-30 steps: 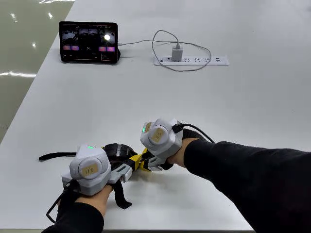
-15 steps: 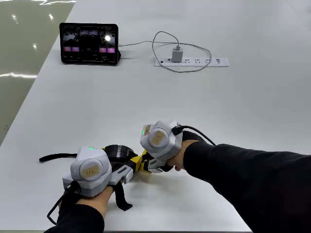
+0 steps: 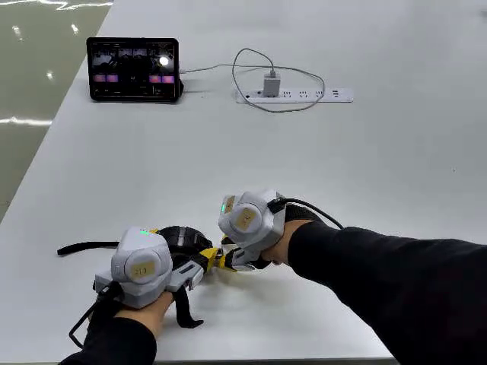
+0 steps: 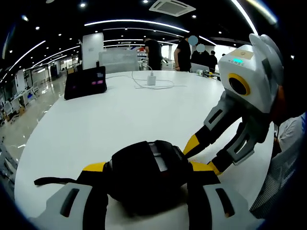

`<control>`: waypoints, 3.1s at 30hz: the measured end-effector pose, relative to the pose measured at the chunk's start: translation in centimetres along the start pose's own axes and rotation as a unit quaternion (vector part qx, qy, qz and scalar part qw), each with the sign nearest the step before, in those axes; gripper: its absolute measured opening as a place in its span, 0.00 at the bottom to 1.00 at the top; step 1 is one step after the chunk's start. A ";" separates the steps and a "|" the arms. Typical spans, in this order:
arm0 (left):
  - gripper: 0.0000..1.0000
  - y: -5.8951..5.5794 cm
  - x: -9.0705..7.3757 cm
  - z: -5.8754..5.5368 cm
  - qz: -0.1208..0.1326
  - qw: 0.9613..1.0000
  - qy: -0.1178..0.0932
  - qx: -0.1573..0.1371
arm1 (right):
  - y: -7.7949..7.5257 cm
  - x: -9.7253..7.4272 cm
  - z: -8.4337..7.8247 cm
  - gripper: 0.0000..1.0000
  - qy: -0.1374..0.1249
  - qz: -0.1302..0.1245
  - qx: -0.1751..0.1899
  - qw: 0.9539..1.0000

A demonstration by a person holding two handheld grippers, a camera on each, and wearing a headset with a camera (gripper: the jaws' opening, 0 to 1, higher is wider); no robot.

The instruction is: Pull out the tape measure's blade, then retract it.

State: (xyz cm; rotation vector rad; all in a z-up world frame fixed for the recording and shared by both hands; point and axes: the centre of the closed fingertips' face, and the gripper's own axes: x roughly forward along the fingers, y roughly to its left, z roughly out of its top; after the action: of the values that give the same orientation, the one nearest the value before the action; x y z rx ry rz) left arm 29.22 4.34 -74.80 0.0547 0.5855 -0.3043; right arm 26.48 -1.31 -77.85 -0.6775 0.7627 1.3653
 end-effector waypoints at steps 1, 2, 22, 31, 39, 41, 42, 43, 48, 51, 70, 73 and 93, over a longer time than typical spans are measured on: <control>0.62 0.0 0.0 0.0 -0.002 1.000 0.002 -0.004 | 0.1 -0.2 -0.1 0.20 0.000 0.000 -0.004 1.000; 0.62 0.0 0.0 -0.1 -0.004 1.000 0.003 -0.007 | 0.3 -0.3 -0.3 0.20 0.001 -0.001 -0.009 1.000; 0.88 -1.7 -1.4 0.2 -0.077 0.997 0.012 -0.007 | 0.2 -5.4 -4.6 0.25 -0.047 -0.053 0.066 0.995; 0.99 -0.6 -2.2 -0.2 -0.109 0.994 0.028 0.011 | -0.2 -8.7 -7.4 0.31 -0.060 -0.081 0.096 0.990; 0.99 1.3 -3.7 -0.8 -0.148 0.988 0.037 -0.007 | 0.2 -11.5 -9.1 0.37 -0.070 -0.094 0.112 0.987; 0.99 1.4 -4.1 -1.3 -0.153 0.987 0.053 -0.001 | 0.2 -12.0 -9.6 0.39 -0.070 -0.098 0.111 0.986; 0.99 1.6 -4.3 -1.5 -0.155 0.986 0.057 0.013 | 0.2 -12.2 -9.9 0.39 -0.070 -0.100 0.112 0.986; 0.99 1.7 -4.5 -1.6 -0.157 0.986 0.059 0.018 | 0.2 -12.5 -10.1 0.40 -0.071 -0.102 0.114 0.986; 0.99 1.7 -5.3 -2.0 -0.176 0.980 0.076 0.058 | 0.1 -13.5 -11.4 0.45 -0.076 -0.108 0.127 0.983; 0.99 1.6 -5.7 -1.9 -0.184 0.977 0.080 0.069 | -0.1 -14.1 -12.2 0.48 -0.079 -0.110 0.134 0.982; 0.99 3.2 -6.8 -1.0 -0.198 0.972 0.084 0.094 | 0.6 -19.6 -18.8 0.74 -0.083 -0.138 0.195 0.967; 0.99 3.4 -6.9 -1.1 -0.200 0.971 0.087 0.101 | 0.9 -20.6 -19.7 0.78 -0.083 -0.145 0.204 0.965; 0.99 4.9 -7.9 -1.3 -0.196 0.970 0.097 0.108 | 2.3 -23.2 -24.1 0.99 -0.078 -0.171 0.229 0.955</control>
State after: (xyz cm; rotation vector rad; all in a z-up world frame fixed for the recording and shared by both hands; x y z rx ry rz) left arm 23.75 11.32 -71.68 0.1819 0.7546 -0.7543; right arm 21.17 -34.12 -73.50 -0.3101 0.7587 0.8691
